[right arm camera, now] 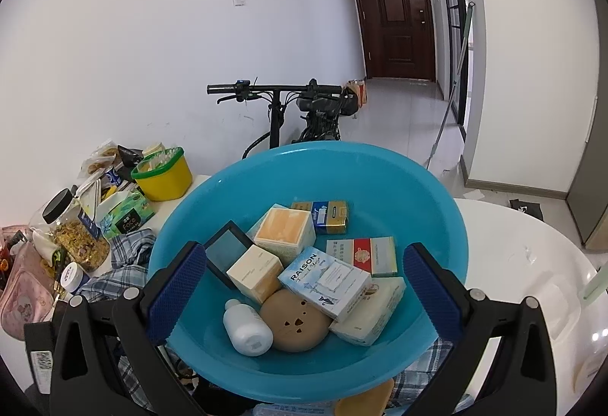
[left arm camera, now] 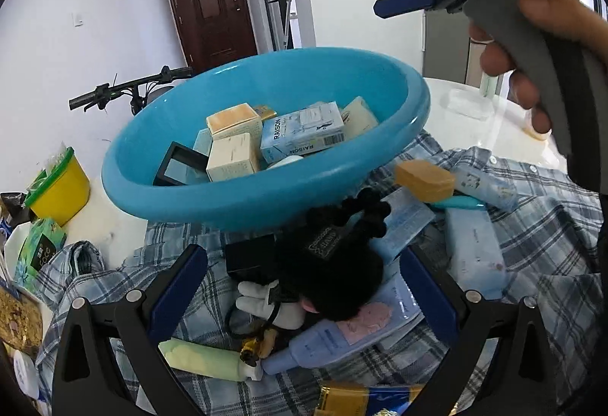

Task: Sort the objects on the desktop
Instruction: 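Move the left gripper to the black glove on the shirt and grasp it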

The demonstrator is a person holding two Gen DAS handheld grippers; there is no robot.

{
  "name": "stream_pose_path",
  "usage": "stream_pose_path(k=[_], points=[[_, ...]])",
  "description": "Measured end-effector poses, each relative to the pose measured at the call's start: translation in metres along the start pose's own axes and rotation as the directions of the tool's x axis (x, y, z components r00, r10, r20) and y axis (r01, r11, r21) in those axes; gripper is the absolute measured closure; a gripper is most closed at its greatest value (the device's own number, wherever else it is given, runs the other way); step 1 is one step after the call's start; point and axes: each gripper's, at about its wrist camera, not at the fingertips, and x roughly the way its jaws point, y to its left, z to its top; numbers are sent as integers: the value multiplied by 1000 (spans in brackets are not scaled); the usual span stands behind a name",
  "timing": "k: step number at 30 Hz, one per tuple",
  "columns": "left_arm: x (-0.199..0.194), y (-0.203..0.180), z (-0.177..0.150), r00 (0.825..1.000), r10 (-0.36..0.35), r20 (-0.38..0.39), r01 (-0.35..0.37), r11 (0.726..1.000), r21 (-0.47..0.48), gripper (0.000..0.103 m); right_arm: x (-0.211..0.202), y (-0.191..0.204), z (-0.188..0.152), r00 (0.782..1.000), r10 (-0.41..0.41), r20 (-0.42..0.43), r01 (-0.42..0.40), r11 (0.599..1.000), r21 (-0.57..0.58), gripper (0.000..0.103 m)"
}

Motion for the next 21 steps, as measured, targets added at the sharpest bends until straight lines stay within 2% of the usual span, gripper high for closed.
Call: stream_pose_path(k=[6,7,8,10,13,16,21], points=[[7,-7,-3,999,-28,15,28,1000,8,3,2,8,-1,1000,11,-9,-11,1000,-20,0],[10,-10,-4,999,-34,5,34,999,22,14,3,9,-1,1000,12,-12,-12,1000,-25,0],[12,-12,-5,999,-45,-2,45,999,30,32,4,11,-1,1000,10,-17,-11,999,-31,0],[16,-11,-6,998,-56,-18,56,998,13,52,4,14,-1,1000,10,-22,-11,999,-43,0],[14,-4,-7,996,-84,-12,84,996,-14,63,2,16,-1,1000,20,-19,-21,999,-46,0],[9,-2,-6,995,-97,-3,97,995,-22,67,1,16,0,1000,23,-15,-24,999,-45,0],[6,-6,-8,995,-99,-9,99,995,-8,67,3,17,-1,999,33,-21,-34,999,-34,0]])
